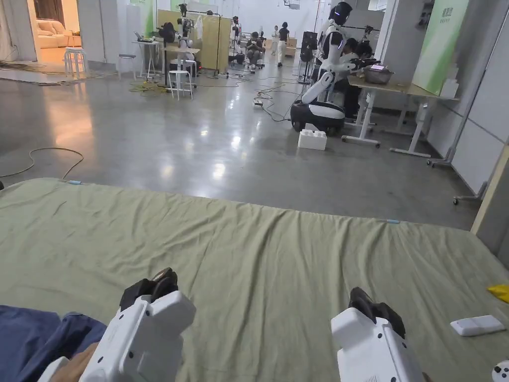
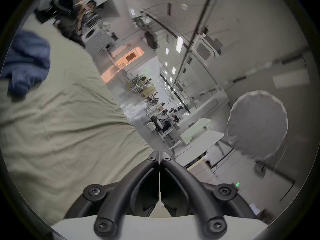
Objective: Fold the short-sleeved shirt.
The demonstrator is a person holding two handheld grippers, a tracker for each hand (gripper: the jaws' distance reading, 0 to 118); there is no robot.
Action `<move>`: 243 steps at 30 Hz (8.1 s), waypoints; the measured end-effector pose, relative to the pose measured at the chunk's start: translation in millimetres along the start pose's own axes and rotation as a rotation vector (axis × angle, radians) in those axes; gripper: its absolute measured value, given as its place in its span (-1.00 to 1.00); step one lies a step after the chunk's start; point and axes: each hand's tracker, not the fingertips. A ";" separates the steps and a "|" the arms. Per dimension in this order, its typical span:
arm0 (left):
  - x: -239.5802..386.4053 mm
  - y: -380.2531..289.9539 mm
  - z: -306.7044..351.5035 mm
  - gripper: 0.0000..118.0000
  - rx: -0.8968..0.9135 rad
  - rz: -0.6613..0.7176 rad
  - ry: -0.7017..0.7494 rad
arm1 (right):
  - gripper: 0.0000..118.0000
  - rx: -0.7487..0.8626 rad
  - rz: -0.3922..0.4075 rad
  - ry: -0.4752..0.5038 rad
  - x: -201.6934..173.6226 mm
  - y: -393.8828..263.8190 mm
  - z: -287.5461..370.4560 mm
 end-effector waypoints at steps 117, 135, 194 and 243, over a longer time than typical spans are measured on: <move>65.6 77.8 -6.7 0.47 -0.092 0.742 -0.741 | -0.98 -0.348 -0.904 -0.067 62.5 -94.6 41.4; -27.1 34.6 23.3 -0.96 -0.029 0.816 -0.150 | -0.98 -0.101 -0.862 -0.071 60.8 -21.3 32.3; 46.3 -120.8 -10.5 -0.88 -0.718 0.747 -0.495 | 0.01 -0.785 -0.711 0.520 -64.4 -178.0 -49.2; -240.2 38.6 -62.7 -0.88 -0.247 0.892 -0.225 | -0.93 -0.290 -0.884 0.042 265.1 -14.3 -53.8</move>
